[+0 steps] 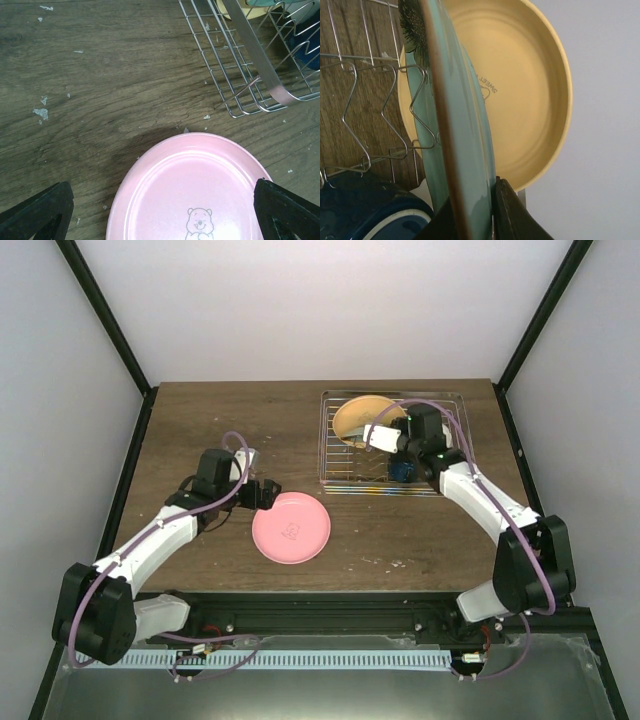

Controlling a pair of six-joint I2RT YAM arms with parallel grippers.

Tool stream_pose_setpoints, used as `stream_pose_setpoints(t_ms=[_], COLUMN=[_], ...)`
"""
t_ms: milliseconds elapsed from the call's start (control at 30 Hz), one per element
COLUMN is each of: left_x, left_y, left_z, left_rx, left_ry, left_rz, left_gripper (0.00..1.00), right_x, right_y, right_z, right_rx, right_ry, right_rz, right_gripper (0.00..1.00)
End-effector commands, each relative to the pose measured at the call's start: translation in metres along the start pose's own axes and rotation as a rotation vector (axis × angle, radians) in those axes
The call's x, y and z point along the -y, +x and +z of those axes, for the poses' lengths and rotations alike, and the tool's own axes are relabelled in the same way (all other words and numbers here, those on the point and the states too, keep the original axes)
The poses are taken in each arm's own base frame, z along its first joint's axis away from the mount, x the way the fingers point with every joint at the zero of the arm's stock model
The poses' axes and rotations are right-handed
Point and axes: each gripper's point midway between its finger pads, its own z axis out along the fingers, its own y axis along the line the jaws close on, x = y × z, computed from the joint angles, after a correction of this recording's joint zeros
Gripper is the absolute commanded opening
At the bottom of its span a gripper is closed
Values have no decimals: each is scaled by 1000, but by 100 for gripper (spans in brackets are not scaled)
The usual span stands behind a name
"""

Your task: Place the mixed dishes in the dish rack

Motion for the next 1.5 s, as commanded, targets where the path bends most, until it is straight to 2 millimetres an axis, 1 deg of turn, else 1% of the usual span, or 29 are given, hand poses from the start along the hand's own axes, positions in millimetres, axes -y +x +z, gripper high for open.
stream_pose_setpoints(t_ms=[0,167,267,400,467,533,600,633,733,833,900,1000,1067,1200,1300,1400,1467], left_x=[-1,-7,-8,-8,-8,-8,-8,-8,-8,-10,-16,-23,-25,-31,-36,-39,-38], left_y=[-4,1,4,5,5,5,5,5,6,7,10,16,19,27,37,49,57], left_z=[-2,-1,0,0,0,0,1,1,1,3,5,9,11,11,13,15,17], left_rx=[29,23,19,16,16,18,18,18,16,13,9,-11,-21,-30,-55,-85,-100], left_ry=[-9,-36,-39,-41,-42,-41,-40,-40,-40,-47,-75,-107,-116,-139,-164,-172,-161], left_rz=[-7,-26,-29,-32,-31,-33,-32,-32,-34,-40,-58,-82,-91,-108,-133,-156,-169], left_gripper=[100,100,100,100,100,100,100,100,100,100,100,100,100,100,100,100,100], right_x=[32,21,14,10,10,10,11,12,15,20,23,27,29,22,18,26,32], right_y=[-21,-26,-29,-30,-28,-24,-22,-22,-24,-30,-41,-55,-63,-84,-111,-139,-151], right_z=[-1,9,14,15,15,15,14,14,9,-1,-11,-27,-36,-52,-64,-74,-81], right_rx=[97,115,118,118,102,85,74,71,82,107,140,191,220,280,364,440,486], right_ry=[89,55,35,27,30,37,47,51,64,94,129,162,170,146,100,56,7], right_rz=[24,41,45,50,52,52,49,50,55,57,45,50,64,105,210,403,543], right_gripper=[3,8,15,28,34,42,53,57,64,76,83,90,93,93,94,93,92])
